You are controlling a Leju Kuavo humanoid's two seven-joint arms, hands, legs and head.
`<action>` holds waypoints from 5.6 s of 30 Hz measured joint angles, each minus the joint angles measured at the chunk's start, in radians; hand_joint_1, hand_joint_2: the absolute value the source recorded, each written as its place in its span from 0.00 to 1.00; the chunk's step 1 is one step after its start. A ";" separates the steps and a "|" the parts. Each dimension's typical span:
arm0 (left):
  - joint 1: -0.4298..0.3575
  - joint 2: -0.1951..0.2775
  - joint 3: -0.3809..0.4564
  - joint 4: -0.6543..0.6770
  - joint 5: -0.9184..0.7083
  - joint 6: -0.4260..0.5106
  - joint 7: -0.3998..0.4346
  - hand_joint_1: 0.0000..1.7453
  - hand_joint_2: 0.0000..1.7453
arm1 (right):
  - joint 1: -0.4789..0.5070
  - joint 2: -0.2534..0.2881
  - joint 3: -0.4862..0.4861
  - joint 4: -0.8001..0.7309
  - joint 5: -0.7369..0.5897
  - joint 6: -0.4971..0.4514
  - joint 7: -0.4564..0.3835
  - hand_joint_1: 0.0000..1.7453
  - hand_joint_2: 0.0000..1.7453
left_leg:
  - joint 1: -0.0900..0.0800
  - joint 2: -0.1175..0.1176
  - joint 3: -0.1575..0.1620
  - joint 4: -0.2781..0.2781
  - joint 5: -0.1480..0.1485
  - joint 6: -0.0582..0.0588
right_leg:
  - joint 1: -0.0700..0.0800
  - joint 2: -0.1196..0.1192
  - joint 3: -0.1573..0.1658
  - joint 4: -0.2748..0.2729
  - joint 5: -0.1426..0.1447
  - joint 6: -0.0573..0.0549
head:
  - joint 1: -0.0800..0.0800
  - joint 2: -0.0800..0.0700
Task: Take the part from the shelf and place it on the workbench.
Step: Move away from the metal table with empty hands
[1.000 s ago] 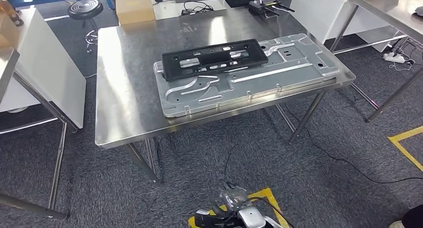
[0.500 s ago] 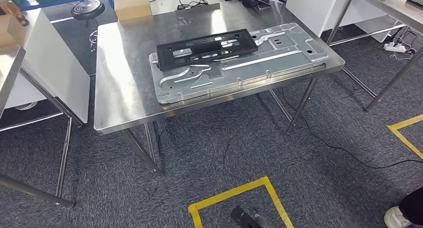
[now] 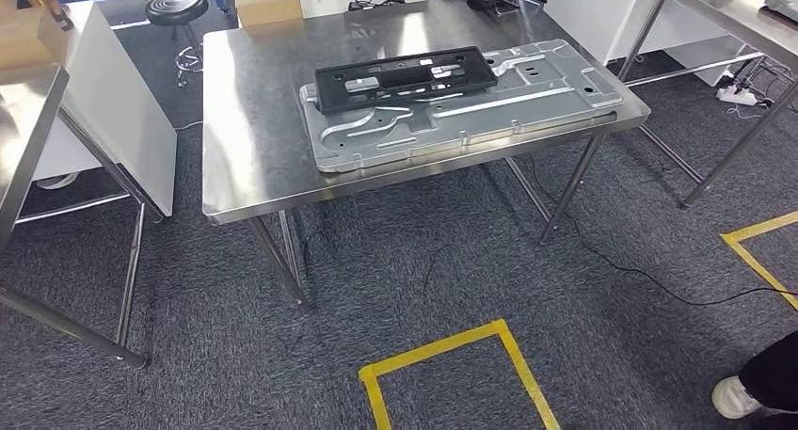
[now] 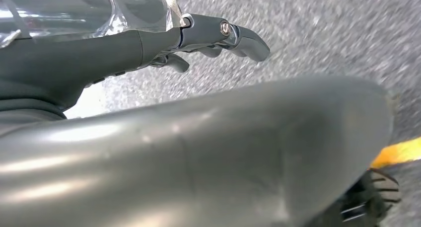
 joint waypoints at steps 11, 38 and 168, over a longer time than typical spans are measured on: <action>-0.008 0.000 0.001 0.000 -0.004 0.010 0.014 0.00 0.00 | -0.039 0.110 -0.013 0.344 -0.013 0.003 0.358 0.00 0.00 | 0.009 -0.022 -0.087 0.123 -0.040 -0.055 | -0.013 0.008 0.172 -0.294 0.105 -0.036 | -0.001 0.000; -0.006 -0.001 0.001 0.000 -0.017 0.011 0.012 0.00 0.00 | -0.068 0.207 -0.002 0.522 -0.037 0.054 0.320 0.00 0.00 | -0.016 0.025 -0.015 0.030 -0.016 -0.018 | -0.003 -0.041 0.150 -0.308 0.144 -0.025 | 0.002 0.000; -0.002 -0.043 0.034 0.006 0.094 0.060 0.076 0.00 0.00 | -0.079 0.242 0.069 0.571 -0.025 0.111 0.413 0.00 0.00 | -0.009 0.001 -0.001 0.005 0.007 0.016 | -0.007 0.023 0.023 -0.061 0.003 -0.004 | 0.008 0.000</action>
